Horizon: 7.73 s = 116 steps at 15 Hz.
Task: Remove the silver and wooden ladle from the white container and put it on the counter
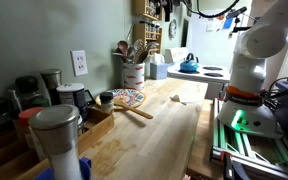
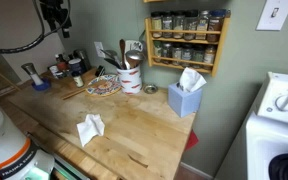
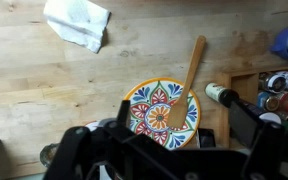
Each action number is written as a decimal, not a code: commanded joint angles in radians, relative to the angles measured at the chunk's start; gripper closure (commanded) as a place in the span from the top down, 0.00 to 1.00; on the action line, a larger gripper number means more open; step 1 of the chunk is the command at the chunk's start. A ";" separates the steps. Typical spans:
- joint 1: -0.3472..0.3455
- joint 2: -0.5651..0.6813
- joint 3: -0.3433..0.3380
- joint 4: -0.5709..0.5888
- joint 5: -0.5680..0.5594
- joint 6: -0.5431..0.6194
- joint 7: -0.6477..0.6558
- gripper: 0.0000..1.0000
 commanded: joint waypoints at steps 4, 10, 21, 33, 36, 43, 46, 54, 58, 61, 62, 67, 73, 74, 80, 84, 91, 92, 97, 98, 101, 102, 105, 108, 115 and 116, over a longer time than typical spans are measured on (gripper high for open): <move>-0.010 0.001 0.007 0.003 0.004 -0.003 -0.004 1.00; -0.106 0.049 -0.184 -0.016 0.110 0.054 -0.070 1.00; -0.251 0.203 -0.467 -0.189 0.558 0.269 -0.374 1.00; -0.320 0.329 -0.472 -0.211 0.859 0.296 -0.518 1.00; -0.328 0.371 -0.481 -0.200 0.921 0.287 -0.576 1.00; -0.373 0.485 -0.491 -0.177 1.134 0.260 -0.735 1.00; -0.398 0.528 -0.489 -0.165 1.235 0.214 -0.762 1.00; -0.447 0.593 -0.481 -0.149 1.394 0.031 -0.790 1.00; -0.445 0.614 -0.471 -0.158 1.426 -0.028 -0.799 1.00; -0.442 0.609 -0.462 -0.164 1.448 -0.067 -0.813 1.00; -0.442 0.607 -0.461 -0.165 1.456 -0.080 -0.818 1.00; -0.443 0.593 -0.457 -0.167 1.483 -0.112 -0.846 1.00; -0.439 0.584 -0.448 -0.166 1.486 -0.103 -0.890 0.66; -0.439 0.584 -0.447 -0.166 1.486 -0.103 -0.896 0.58; -0.437 0.578 -0.440 -0.164 1.481 -0.108 -0.916 0.12; -0.435 0.567 -0.435 -0.161 1.479 -0.118 -0.926 0.00; -0.438 0.487 -0.432 -0.171 1.467 -0.165 -0.937 0.02; -0.438 0.473 -0.433 -0.171 1.467 -0.177 -0.935 0.02; -0.442 0.415 -0.433 -0.170 1.473 -0.209 -0.930 0.02; -0.443 0.405 -0.433 -0.170 1.474 -0.219 -0.927 0.02; -0.445 0.379 -0.433 -0.170 1.482 -0.231 -0.923 0.02; -0.446 0.372 -0.433 -0.170 1.484 -0.232 -0.922 0.02; -0.447 0.351 -0.432 -0.171 1.495 -0.231 -0.918 0.02; -0.455 0.313 -0.436 -0.180 1.548 -0.206 -0.890 0.02; -0.509 0.247 -0.464 -0.158 1.648 -0.206 -0.670 0.02; -0.524 0.239 -0.462 -0.145 1.618 -0.186 -0.624 0.02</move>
